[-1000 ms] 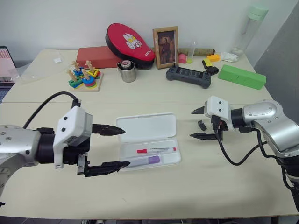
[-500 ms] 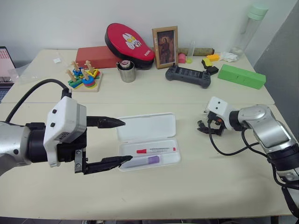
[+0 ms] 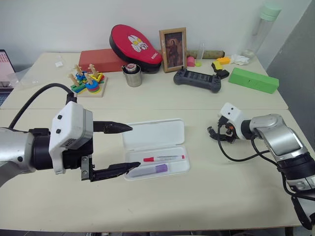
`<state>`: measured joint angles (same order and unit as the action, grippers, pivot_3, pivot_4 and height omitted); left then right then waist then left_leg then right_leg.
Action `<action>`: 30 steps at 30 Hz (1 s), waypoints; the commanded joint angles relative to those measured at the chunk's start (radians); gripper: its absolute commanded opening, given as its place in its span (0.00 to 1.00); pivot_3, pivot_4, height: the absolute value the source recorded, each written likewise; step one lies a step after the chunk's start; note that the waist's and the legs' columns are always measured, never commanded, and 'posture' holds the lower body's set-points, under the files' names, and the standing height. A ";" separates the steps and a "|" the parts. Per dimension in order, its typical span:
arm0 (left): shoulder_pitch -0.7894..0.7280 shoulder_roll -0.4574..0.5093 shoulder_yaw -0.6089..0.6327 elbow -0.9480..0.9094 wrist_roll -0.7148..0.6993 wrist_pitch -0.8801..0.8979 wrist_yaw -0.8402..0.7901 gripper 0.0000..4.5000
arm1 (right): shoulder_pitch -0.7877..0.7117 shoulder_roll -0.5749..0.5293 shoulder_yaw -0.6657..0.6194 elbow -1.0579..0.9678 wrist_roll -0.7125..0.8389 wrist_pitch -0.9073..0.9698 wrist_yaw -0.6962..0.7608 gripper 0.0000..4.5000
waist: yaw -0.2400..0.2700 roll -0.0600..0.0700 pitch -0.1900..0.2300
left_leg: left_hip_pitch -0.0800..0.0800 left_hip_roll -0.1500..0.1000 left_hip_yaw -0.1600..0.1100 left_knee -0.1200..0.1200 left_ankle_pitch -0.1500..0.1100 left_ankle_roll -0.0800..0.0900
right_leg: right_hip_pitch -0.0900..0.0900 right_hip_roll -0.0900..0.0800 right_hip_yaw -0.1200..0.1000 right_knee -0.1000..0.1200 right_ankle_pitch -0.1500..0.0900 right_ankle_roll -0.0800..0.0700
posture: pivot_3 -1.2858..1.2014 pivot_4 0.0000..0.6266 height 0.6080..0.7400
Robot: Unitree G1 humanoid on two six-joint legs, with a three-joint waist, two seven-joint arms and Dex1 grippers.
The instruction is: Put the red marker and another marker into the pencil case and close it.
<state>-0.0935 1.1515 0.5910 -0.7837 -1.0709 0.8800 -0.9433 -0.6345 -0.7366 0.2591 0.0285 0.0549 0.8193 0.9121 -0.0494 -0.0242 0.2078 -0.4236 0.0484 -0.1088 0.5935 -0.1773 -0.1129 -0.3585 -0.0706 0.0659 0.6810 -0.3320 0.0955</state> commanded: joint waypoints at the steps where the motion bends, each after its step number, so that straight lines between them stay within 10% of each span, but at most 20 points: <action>1: -0.002 0.008 -0.002 0.001 0.009 -0.025 0.006 1.00 | -0.009 0.002 -0.025 0.004 0.018 0.048 -0.003 0.54 | 0.000 0.000 0.000 | 0.000 0.000 0.000 0.000 0.000 0.000 | 0.000 0.000 0.000 0.000 0.000 0.000 | 0.52 0.24 1.00; 10: 0.008 0.006 -0.001 0.002 0.019 -0.035 0.006 1.00 | -0.005 -0.009 -0.013 -0.004 0.040 0.054 0.005 0.06 | 0.000 0.000 0.000 | 0.000 0.000 0.000 0.001 0.000 0.000 | 0.000 0.000 0.000 0.000 0.000 0.000 | 0.52 0.24 1.00; 30: 0.146 -0.013 0.034 -0.001 0.133 -0.077 -0.056 1.00 | 0.081 -0.114 -0.051 -0.342 0.253 -0.154 0.299 0.06 | -0.002 0.000 0.000 | 0.000 0.000 0.000 0.000 0.000 0.000 | 0.000 0.000 0.000 0.000 0.000 0.000 | 0.52 0.24 1.00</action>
<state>0.0525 1.1370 0.6221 -0.7856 -0.9537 0.8253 -0.9938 -0.5406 -0.8540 0.2183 -0.2609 0.2755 0.6896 1.1872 -0.0511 -0.0238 0.2080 -0.4231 0.0485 -0.1086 0.5936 -0.1773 -0.1128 -0.3582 -0.0706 0.0660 0.6808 -0.3321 0.0955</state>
